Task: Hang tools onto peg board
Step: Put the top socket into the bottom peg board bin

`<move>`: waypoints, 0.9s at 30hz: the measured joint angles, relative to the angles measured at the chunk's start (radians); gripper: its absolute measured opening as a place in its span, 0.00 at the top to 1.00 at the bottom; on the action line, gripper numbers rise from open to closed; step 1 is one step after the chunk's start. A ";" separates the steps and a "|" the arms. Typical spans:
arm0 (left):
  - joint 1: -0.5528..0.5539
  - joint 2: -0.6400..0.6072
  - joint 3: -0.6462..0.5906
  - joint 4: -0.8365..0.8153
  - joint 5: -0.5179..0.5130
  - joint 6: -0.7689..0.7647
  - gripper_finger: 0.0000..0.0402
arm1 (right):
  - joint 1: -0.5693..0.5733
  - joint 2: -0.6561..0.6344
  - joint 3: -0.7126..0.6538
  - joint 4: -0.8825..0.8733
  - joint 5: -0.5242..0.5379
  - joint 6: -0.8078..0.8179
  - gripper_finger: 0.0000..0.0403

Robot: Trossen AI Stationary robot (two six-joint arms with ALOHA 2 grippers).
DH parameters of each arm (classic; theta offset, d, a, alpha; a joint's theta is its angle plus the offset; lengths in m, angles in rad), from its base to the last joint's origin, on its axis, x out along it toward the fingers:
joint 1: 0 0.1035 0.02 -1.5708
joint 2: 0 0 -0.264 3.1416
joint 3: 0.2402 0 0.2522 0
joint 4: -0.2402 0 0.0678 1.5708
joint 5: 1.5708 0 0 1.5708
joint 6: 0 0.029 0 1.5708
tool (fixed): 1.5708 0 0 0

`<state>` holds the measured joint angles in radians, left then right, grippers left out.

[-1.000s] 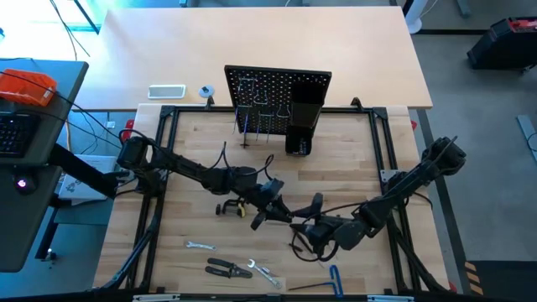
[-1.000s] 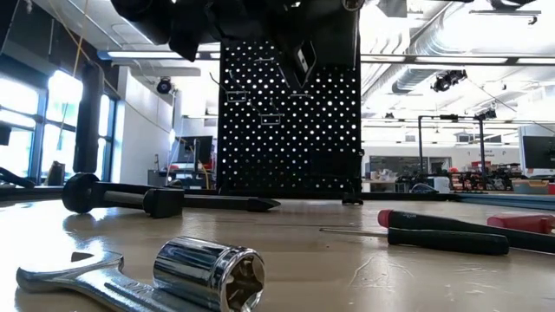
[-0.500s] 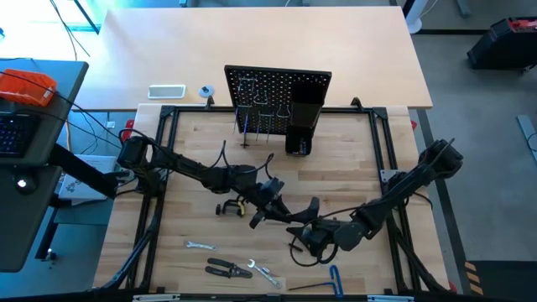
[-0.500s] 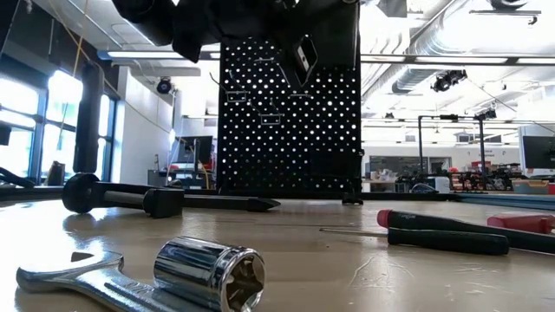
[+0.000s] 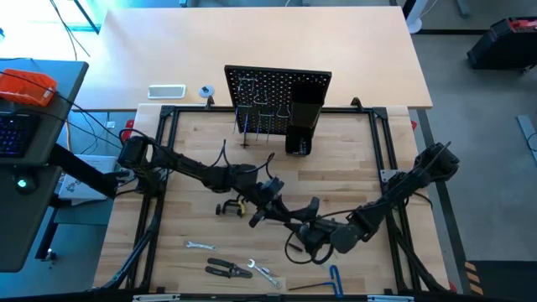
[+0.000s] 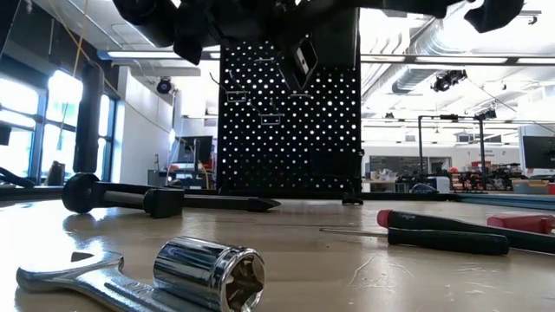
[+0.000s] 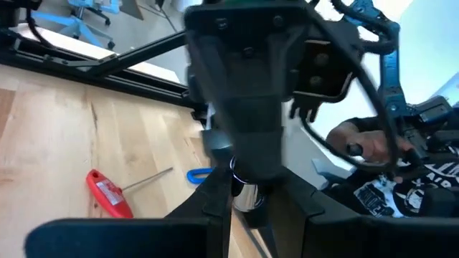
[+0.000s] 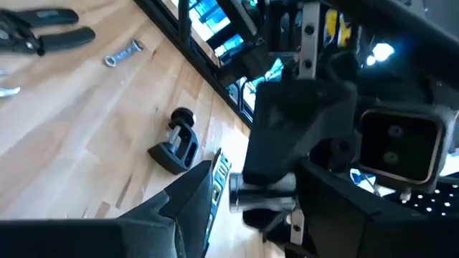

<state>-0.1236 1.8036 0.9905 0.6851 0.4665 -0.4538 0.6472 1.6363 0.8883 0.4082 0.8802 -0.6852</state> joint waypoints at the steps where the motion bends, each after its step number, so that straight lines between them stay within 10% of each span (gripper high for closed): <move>1: 0.000 0.000 0.000 0.001 0.000 0.000 0.87 | -0.001 0.000 0.000 -0.004 0.001 0.004 0.52; 27: 0.008 -0.002 0.002 -0.027 -0.009 -0.008 0.84 | -0.003 0.001 -0.001 -0.011 0.037 0.014 0.72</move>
<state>-0.1158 1.8015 0.9920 0.6583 0.4573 -0.4622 0.6437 1.6375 0.8871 0.3969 0.9170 -0.6713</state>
